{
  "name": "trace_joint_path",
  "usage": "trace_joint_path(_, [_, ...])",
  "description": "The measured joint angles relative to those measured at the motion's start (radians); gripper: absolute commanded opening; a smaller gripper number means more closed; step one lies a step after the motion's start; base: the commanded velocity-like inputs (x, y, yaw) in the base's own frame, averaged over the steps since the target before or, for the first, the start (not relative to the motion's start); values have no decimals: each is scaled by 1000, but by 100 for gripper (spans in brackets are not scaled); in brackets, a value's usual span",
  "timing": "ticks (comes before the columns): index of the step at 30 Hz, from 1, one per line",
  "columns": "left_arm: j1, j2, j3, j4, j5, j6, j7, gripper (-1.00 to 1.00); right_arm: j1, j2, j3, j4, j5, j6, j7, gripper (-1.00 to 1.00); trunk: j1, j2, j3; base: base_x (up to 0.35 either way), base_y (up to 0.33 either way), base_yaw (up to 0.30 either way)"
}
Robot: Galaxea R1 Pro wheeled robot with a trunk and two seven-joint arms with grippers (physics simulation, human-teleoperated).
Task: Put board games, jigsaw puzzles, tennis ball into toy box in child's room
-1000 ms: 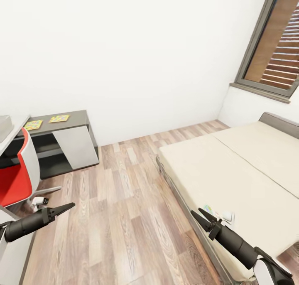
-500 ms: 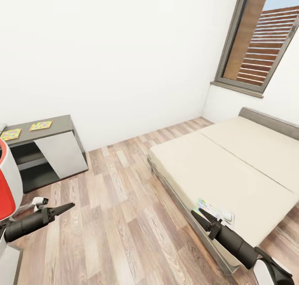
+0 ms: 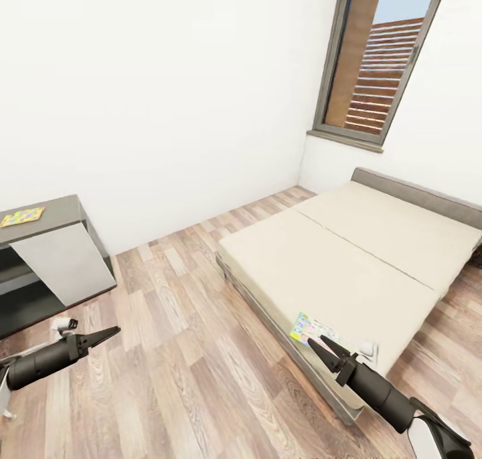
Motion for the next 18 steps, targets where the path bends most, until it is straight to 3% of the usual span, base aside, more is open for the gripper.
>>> trace_joint_path(18, [0,0,0,0,0,-1,0,100,0,-2,-7,6,0,2,0,100,0,0,8,0,9,-274])
